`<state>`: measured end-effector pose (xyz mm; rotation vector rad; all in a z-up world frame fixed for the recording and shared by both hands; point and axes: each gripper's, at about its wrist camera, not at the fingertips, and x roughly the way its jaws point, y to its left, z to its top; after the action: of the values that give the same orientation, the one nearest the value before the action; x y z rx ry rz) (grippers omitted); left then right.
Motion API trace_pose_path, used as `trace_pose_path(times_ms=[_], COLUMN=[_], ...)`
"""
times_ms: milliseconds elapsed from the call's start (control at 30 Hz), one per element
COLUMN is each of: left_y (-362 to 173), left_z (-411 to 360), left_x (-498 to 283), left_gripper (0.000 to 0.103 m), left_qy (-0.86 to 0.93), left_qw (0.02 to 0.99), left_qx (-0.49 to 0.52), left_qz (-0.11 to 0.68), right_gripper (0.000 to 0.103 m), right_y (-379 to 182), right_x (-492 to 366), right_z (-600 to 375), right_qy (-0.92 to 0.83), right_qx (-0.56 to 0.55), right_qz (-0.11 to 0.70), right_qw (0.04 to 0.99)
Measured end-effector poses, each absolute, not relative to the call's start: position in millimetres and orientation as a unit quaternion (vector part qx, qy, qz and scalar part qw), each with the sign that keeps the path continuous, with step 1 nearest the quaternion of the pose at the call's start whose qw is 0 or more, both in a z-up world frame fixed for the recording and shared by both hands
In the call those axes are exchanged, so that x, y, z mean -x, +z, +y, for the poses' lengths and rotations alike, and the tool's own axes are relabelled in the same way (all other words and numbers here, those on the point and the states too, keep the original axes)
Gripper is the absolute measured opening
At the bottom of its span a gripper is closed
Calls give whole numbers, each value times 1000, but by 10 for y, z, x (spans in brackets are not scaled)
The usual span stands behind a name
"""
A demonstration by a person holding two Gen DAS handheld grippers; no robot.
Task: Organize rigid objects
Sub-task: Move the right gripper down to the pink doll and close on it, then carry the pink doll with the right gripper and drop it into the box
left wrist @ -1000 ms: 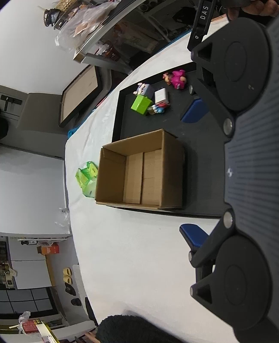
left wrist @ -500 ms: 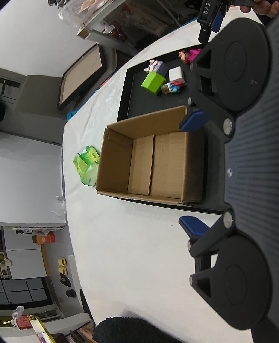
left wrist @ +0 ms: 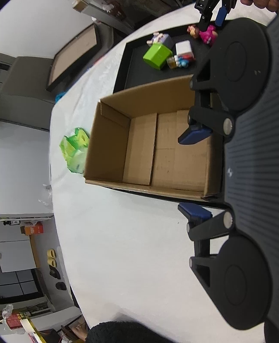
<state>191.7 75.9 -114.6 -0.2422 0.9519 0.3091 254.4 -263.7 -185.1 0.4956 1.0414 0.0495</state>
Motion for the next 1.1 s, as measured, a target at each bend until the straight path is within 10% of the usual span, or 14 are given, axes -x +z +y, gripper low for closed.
trace_pose_path(times_ms=[467, 667, 1100], left_y=[-1430, -1486, -1506], left_z=[782, 848, 934], left_x=[-2084, -1986, -1785], left_gripper=[32, 10, 10], left_qy=[177, 184, 170], left_qw=[855, 857, 867], left_qx=[104, 111, 142], left_qz=[476, 468, 446], right_gripper=[68, 42, 42], right_y=[-2118, -2149, -1831], right_x=[-2773, -2770, -2514], right_z=[-2613, -2581, -2439], right_qy=[-4, 6, 40], right_qx=[-219, -210, -165], right_qz=[509, 511, 481], right_qw=[832, 833, 860])
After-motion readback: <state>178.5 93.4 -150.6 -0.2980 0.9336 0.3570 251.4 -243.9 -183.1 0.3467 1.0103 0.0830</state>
